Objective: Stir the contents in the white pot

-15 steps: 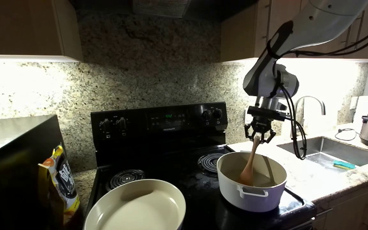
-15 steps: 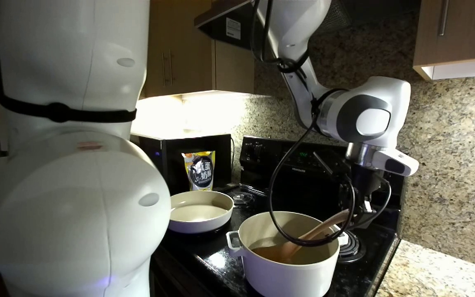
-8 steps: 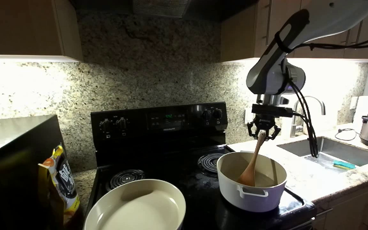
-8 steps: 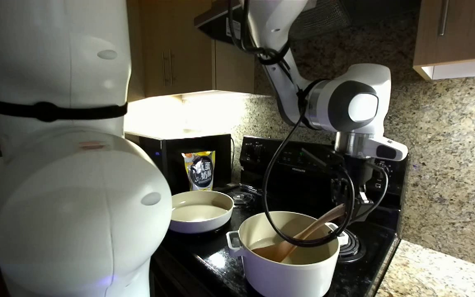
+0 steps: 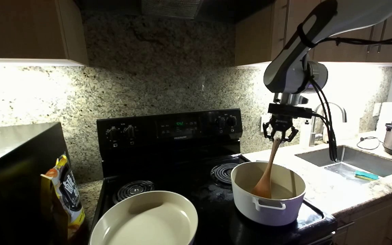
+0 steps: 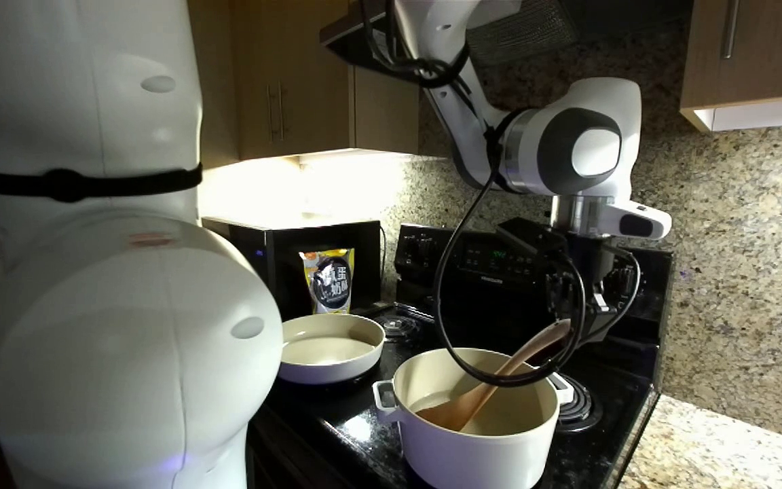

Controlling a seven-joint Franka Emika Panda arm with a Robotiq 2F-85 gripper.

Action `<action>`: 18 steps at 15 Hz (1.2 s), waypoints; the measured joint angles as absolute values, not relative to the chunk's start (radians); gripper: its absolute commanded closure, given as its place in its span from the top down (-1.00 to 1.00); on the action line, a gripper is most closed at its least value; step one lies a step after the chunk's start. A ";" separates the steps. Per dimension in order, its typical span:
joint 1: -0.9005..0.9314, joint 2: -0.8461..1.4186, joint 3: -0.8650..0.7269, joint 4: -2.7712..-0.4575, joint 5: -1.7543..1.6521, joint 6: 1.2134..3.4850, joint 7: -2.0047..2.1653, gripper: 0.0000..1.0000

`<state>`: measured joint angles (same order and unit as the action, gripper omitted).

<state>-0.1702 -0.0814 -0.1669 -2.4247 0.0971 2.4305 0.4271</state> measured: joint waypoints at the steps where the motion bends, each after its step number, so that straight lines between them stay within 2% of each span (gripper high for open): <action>1: -0.171 -0.084 -0.168 -2.420 0.097 2.430 0.429 -0.90; 7: -0.166 -0.070 -0.163 -2.375 0.097 2.314 0.437 -0.90; 13: -0.158 0.073 -0.154 -2.266 0.116 2.163 0.436 -0.90; 14: -0.158 0.100 -0.156 -2.246 0.122 2.153 0.436 -0.31; 15: -0.159 0.124 -0.159 -2.226 0.133 2.145 0.436 -0.30; 18: -0.163 0.165 -0.168 -2.190 0.177 2.139 0.436 0.04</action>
<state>-0.1625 0.1651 -0.1676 -2.1897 0.1768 2.1386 0.4356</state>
